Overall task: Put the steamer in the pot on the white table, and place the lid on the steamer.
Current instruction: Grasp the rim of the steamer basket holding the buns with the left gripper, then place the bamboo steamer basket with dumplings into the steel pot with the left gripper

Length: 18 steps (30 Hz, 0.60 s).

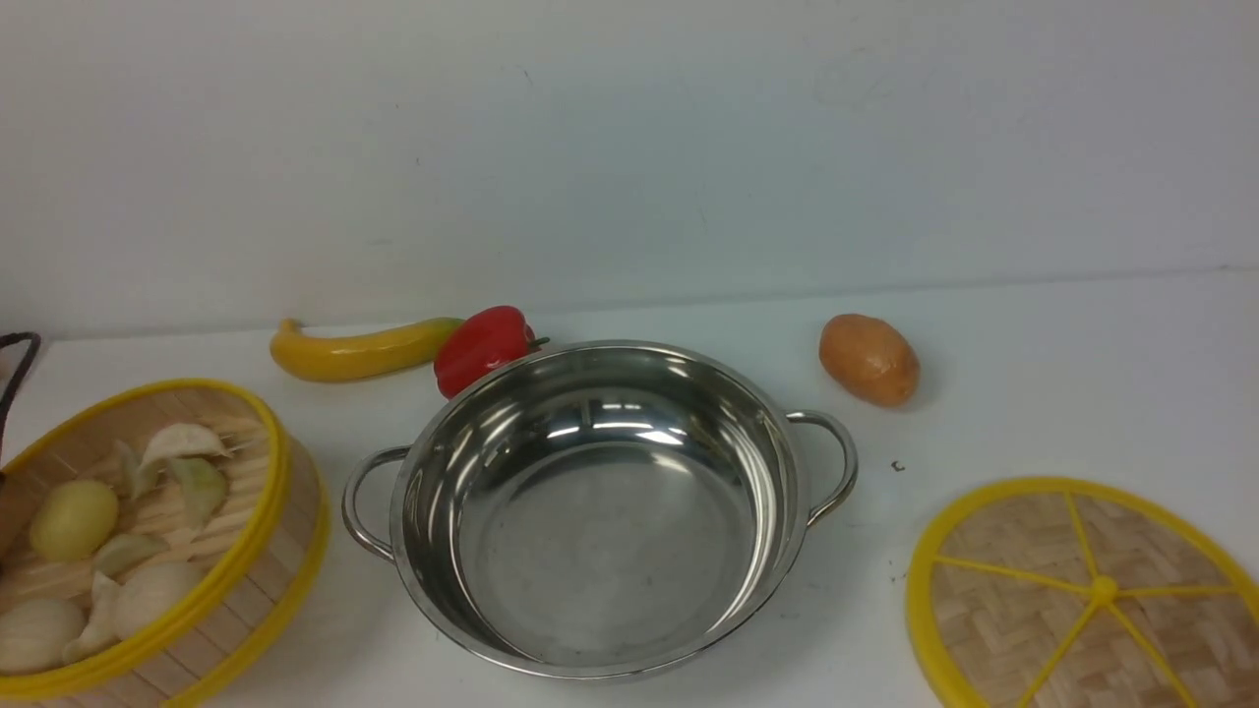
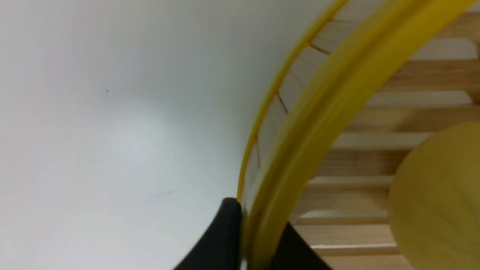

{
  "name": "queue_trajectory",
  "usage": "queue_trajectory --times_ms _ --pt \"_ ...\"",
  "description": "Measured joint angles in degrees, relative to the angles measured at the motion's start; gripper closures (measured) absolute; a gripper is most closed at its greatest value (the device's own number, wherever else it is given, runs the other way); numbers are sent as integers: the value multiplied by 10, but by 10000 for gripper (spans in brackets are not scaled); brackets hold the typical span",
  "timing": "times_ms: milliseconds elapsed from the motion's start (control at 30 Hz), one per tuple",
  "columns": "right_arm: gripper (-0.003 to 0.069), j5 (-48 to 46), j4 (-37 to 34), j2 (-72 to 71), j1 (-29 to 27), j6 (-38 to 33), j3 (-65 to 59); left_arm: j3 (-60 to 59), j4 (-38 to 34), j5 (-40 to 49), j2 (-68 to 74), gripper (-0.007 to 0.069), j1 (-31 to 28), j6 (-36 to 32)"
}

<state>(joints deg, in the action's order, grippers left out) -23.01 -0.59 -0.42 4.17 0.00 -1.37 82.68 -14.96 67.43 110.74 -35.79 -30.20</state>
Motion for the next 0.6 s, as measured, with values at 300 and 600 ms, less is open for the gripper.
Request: queue_trajectory --times_ms 300,600 --pt "418 0 0 0 0 0 0 60 9 9 -14 597 34 26" --pt "418 0 0 0 0 0 0 136 14 17 -15 597 132 48"
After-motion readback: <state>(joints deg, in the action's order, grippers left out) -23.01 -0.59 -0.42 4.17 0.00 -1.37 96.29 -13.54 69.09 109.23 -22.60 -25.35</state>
